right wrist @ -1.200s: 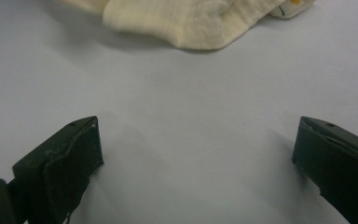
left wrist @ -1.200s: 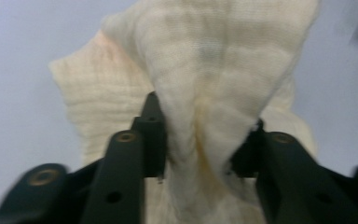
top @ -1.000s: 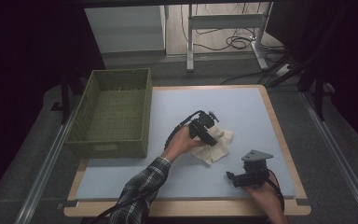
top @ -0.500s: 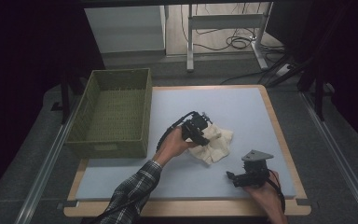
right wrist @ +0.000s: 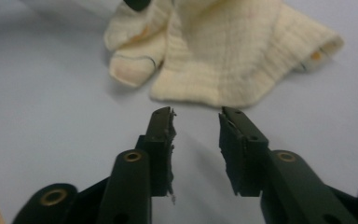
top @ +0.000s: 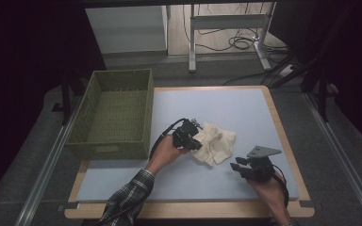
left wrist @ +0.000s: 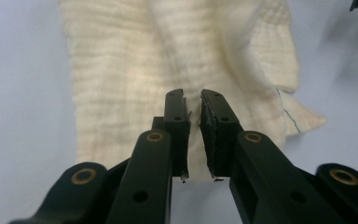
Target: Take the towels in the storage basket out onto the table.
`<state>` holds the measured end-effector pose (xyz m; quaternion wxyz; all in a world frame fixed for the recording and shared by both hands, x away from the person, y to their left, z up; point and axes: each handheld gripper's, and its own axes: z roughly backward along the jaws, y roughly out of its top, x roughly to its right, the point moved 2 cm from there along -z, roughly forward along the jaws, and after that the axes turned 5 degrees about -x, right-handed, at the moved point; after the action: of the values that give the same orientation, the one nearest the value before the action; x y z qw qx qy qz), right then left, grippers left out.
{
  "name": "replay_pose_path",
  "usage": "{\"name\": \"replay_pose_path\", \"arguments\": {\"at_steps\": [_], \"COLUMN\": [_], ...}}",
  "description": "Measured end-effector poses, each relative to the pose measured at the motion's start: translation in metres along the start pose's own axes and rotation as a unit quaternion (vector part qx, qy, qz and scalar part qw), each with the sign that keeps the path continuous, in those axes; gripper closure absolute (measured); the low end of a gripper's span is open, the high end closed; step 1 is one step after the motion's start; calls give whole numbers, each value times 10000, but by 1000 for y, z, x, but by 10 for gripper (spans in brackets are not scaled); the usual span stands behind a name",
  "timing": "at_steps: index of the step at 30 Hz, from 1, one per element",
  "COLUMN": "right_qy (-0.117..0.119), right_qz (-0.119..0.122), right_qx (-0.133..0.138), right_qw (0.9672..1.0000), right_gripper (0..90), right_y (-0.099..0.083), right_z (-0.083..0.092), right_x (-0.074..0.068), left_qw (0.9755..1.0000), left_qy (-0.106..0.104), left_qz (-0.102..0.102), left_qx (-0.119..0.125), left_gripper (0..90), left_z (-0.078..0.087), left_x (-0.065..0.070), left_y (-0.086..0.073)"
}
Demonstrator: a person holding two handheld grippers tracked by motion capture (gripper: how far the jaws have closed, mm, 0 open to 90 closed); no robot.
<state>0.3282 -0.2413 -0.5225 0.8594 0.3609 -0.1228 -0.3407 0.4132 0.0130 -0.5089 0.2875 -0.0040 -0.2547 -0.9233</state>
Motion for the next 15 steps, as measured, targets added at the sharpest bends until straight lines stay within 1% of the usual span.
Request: {"name": "replay_pose_path", "arguments": {"at_steps": [2, 3, 4, 5, 7, 9, 10, 11, 13, 14, 15], "right_qy": [96, 96, 217, 259, 328, 355, 400, 425, 404, 404, 369], "right_qz": [80, 80, 143, 180, 217, 275, 295, 335, 441, 441, 493], "right_qx": [-31, -31, -67, -79, -123, -141, -160, -190, -302, -302, -379], "right_qw": [9999, 9999, 9996, 9995, 9992, 9989, 9986, 9984, 9978, 9978, 9974], "right_gripper": [683, 683, 687, 687, 684, 669, 645, 628, 613, 613, 613], "right_y": [5, 5, 10, 12, 17, 21, 23, 24, 26, 26, 27], "right_z": [-4, -4, -12, -16, -24, -31, -34, -38, -45, -45, -49], "right_x": [0, 0, 0, 0, -1, -3, -5, -6, -10, -10, -11], "left_qw": [10000, 10000, 10000, 10000, 9998, 9997, 9997, 9995, 9992, 9992, 9990], "left_qy": [-41, -41, -41, -41, -72, -82, -82, -113, -133, -133, -107], "left_qz": [34, 34, -46, -46, -58, -107, -107, -221, -291, -291, -361], "left_qx": [82, 82, 75, 75, 161, 185, 185, 217, 234, 234, 232], "left_gripper": [765, 754, 748, 738, 702, 661, 632, 611, 568, 545, 545], "left_z": [0, 0, 2, 2, 6, 8, 8, 9, 8, 8, 6], "left_x": [3, 3, 4, 4, 9, 13, 13, 17, 23, 23, 26], "left_y": [-3, -3, -7, -7, -10, -13, -13, -15, -18, -18, -19]}}
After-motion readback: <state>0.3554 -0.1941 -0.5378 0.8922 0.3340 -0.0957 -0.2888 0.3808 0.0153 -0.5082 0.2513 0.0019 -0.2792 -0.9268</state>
